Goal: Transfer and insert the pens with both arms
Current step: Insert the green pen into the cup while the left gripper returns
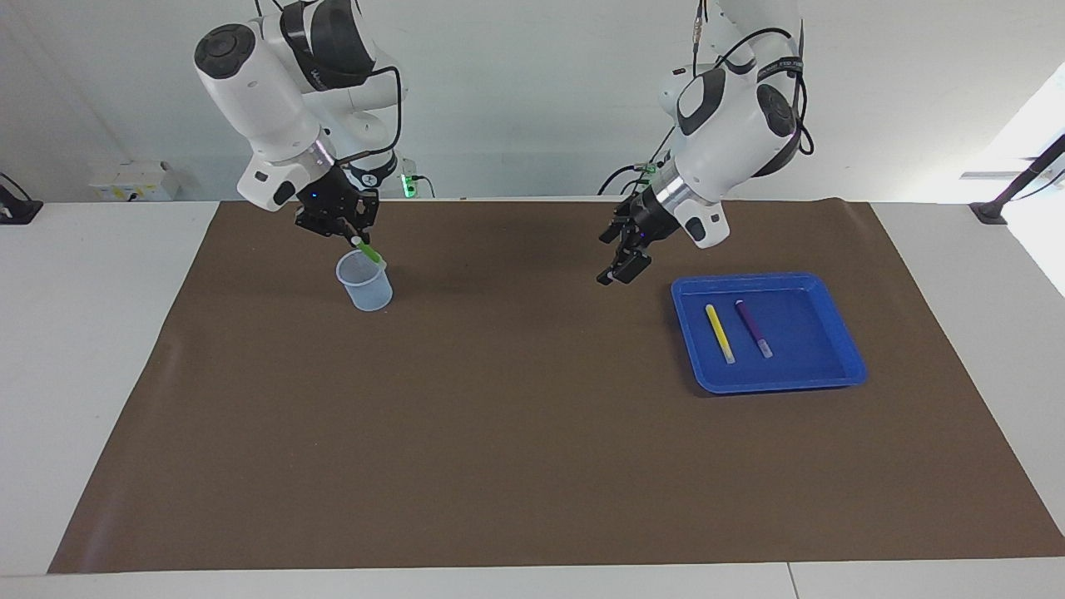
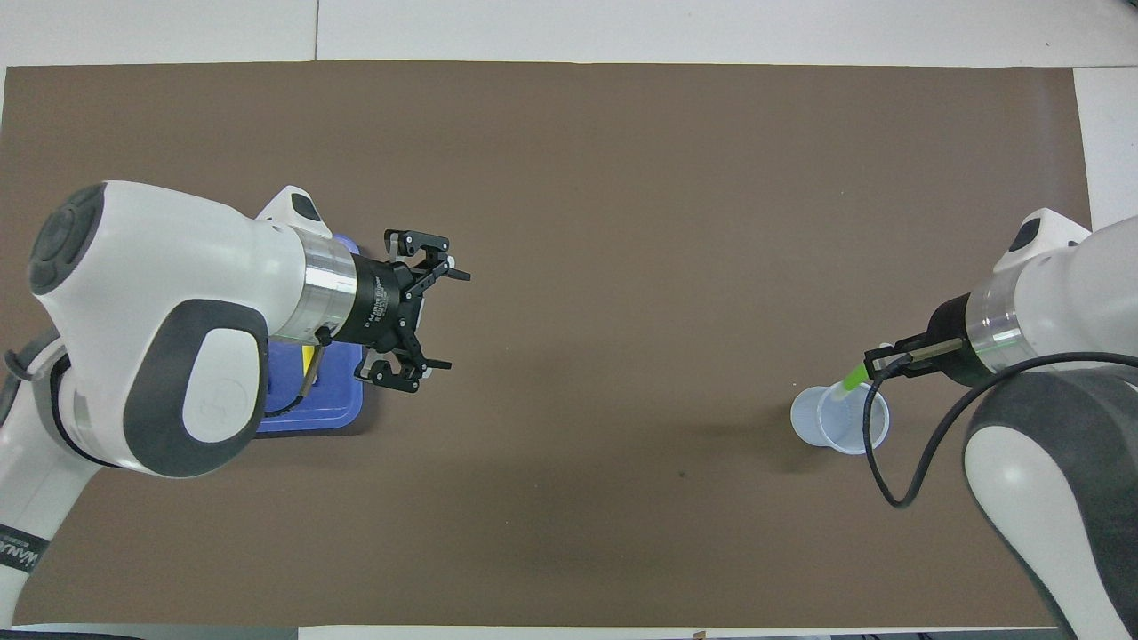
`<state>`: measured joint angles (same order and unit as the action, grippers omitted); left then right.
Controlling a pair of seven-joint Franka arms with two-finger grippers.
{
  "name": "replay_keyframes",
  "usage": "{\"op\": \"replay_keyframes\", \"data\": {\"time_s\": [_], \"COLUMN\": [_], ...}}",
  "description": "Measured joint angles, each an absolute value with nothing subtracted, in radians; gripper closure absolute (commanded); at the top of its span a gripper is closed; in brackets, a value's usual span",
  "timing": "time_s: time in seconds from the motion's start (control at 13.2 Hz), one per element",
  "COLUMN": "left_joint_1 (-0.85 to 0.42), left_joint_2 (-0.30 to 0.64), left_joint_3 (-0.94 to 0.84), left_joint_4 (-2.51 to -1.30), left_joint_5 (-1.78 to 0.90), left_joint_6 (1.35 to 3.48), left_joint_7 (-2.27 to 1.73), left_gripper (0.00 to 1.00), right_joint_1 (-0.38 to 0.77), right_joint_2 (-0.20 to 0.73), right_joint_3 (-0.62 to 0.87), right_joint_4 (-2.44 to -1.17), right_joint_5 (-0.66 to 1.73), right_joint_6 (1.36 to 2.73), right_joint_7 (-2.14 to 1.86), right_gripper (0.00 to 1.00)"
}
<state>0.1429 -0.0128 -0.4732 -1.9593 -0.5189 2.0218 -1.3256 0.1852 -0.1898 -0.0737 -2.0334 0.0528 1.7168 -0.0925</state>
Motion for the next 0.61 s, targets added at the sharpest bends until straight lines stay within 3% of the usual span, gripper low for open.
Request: {"op": "replay_keyframes", "data": {"time_s": [0.23, 0.61], "left_joint_1": [0.283, 0.391], "left_joint_2": [-0.013, 0.012], "left_joint_3": [-0.467, -0.466], "left_joint_4": [-1.971, -2.032], "left_joint_5": [-0.470, -0.335], "left_joint_6": [1.999, 1.999], "left_joint_7": [-1.059, -0.537], "left_gripper": [0.00, 0.00], "right_joint_1": [0.165, 0.147], "right_joint_2": [-0.207, -0.201], "right_joint_3": [-0.074, -0.074], "right_joint_4": [-2.100, -2.232], "right_joint_5": [0.049, 0.048], "right_joint_6": [1.726, 1.866], "right_joint_7": [-0.106, -0.107], "right_gripper": [1.00, 1.00]}}
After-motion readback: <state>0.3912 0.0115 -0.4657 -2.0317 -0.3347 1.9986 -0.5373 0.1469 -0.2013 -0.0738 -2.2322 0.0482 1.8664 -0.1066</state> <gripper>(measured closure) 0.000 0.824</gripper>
